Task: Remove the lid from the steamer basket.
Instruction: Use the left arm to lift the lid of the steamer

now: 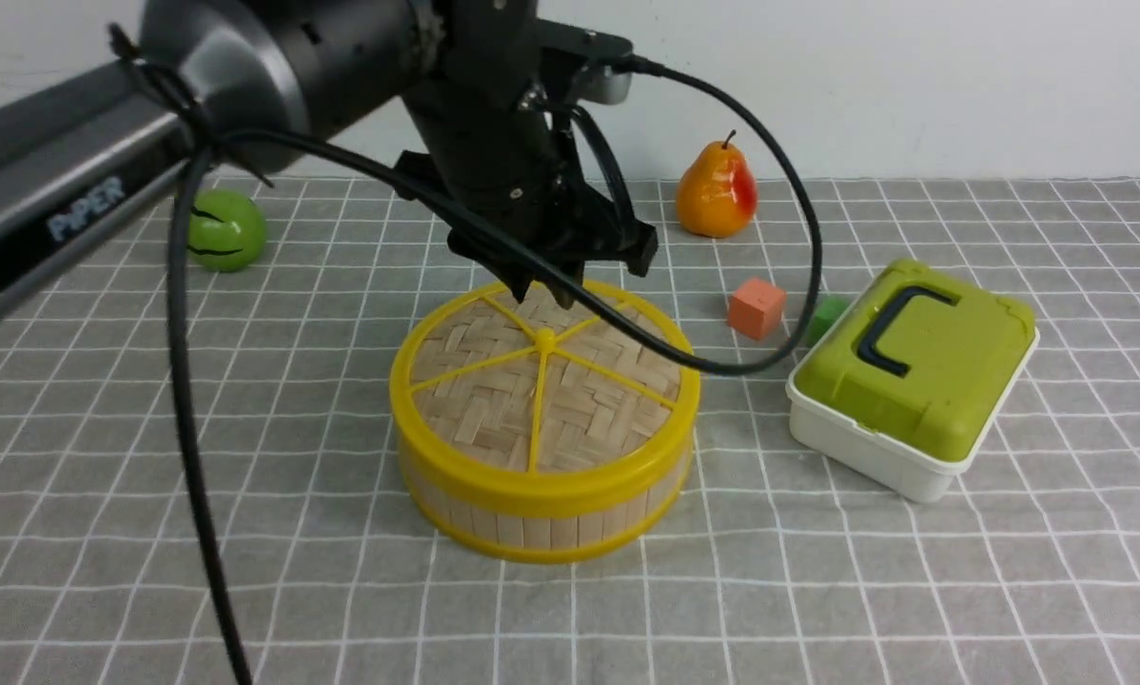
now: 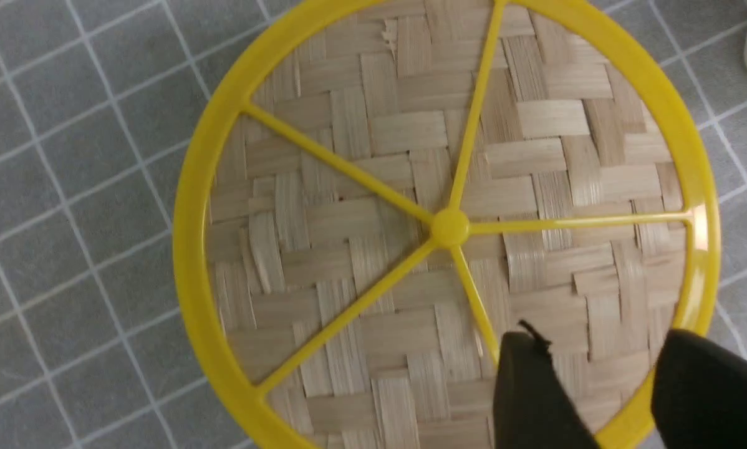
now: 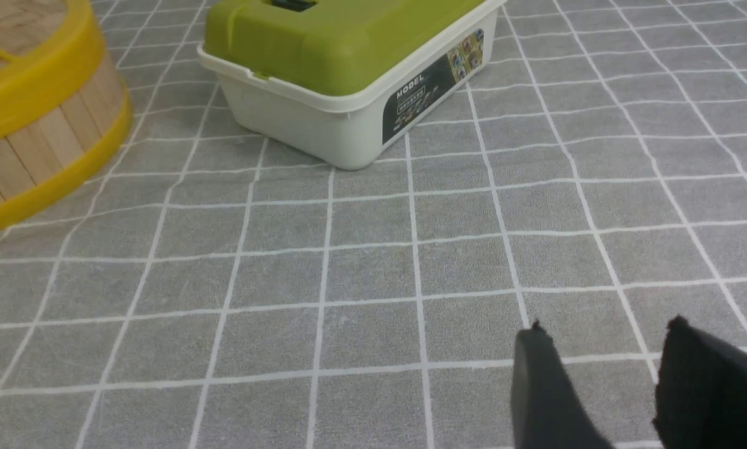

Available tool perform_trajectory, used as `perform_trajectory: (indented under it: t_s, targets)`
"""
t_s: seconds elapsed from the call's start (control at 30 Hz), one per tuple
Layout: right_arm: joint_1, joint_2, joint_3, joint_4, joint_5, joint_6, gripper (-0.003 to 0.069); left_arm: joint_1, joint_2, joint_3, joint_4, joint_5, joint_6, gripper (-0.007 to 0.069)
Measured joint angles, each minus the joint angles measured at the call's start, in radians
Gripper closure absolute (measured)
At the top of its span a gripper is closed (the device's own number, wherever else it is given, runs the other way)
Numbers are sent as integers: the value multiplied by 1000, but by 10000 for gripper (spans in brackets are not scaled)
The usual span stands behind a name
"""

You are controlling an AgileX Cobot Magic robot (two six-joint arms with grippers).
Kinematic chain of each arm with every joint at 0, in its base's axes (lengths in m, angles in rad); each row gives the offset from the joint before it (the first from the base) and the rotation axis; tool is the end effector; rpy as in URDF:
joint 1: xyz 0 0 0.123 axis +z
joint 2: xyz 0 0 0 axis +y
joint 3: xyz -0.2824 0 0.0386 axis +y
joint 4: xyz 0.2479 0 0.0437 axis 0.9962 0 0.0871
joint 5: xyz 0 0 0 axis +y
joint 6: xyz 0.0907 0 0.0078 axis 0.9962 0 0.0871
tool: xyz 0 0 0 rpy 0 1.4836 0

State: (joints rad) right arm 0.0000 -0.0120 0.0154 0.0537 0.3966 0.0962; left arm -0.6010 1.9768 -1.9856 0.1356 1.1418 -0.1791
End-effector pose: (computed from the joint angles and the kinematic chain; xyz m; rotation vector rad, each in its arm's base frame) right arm 0.0518 0.0019 0.1730 0.1230 1.8807 0.1194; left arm 0.3692 -0.2395 0.3350 0.5748 2.5394 -0.0990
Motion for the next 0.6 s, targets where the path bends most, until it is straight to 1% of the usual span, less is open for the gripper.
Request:
perform_trajectory:
  t_s: [0.1, 0.2, 0.47, 0.6]
  targets:
    - [0, 0, 0, 0, 0, 0, 418, -8, 67, -64, 19, 24, 0, 232]
    - [0, 0, 0, 0, 0, 0, 418, -8, 118, -101, 32, 44, 0, 215]
    - [0, 0, 0, 0, 0, 0, 418, -8, 200, -111, 98, 46, -2, 242]
    - [0, 0, 0, 0, 0, 0, 418, -8, 223, -115, 142, 21, -40, 263]
